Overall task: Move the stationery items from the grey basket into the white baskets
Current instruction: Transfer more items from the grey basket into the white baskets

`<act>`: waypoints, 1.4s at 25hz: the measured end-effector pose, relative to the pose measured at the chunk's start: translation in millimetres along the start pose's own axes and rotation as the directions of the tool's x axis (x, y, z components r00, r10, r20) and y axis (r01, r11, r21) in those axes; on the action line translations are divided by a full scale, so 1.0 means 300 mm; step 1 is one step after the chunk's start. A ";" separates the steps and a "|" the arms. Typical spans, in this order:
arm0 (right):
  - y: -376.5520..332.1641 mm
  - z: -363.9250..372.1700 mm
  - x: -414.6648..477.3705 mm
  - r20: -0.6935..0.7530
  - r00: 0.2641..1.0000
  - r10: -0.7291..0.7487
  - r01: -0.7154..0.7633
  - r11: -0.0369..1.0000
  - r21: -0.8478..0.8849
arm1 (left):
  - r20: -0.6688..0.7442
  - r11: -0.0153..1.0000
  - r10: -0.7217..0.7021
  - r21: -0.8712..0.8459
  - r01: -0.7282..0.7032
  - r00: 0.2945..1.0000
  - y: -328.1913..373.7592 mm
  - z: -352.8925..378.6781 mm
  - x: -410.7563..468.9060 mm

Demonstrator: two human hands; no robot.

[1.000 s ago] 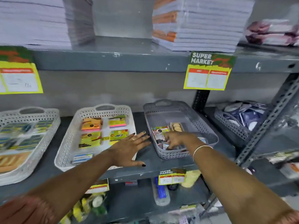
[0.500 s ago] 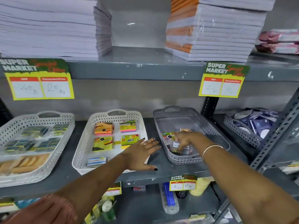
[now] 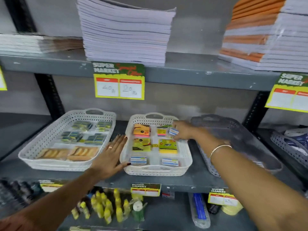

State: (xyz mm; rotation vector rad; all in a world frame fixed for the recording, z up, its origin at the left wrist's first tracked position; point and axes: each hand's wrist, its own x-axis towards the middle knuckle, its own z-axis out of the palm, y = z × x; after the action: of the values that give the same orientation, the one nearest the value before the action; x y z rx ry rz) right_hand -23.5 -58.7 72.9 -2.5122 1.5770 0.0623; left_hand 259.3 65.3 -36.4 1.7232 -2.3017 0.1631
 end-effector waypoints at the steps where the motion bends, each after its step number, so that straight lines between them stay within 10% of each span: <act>1: -0.062 0.025 0.020 0.013 0.999 -0.040 0.040 0.999 0.006 | 0.015 0.999 -0.025 -0.022 0.026 1.000 -0.013 0.015 -0.037; 9: -0.333 0.255 0.080 0.150 0.963 -0.224 0.223 0.975 0.020 | 0.224 0.994 -0.108 0.013 0.108 0.968 -0.061 0.158 -0.161; 24: -0.362 0.253 0.037 0.123 0.957 -0.265 0.255 0.963 0.092 | 0.167 0.995 -0.104 0.031 0.100 0.980 -0.069 0.187 -0.162; 30: -0.127 0.075 0.047 -0.442 0.881 0.165 -0.036 0.958 0.286 | 0.167 0.994 -0.107 0.023 0.105 0.980 -0.070 0.190 -0.163; 35: 0.144 0.101 0.005 -0.459 0.748 0.479 -0.467 0.871 0.148 | 0.172 0.994 -0.111 0.036 0.106 0.979 -0.069 0.187 -0.160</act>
State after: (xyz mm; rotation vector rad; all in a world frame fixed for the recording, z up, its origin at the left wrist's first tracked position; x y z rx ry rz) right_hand -59.9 -73.1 37.4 -2.1311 2.3637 -0.5645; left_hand 283.7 90.2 -104.9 1.9421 -2.3258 0.0224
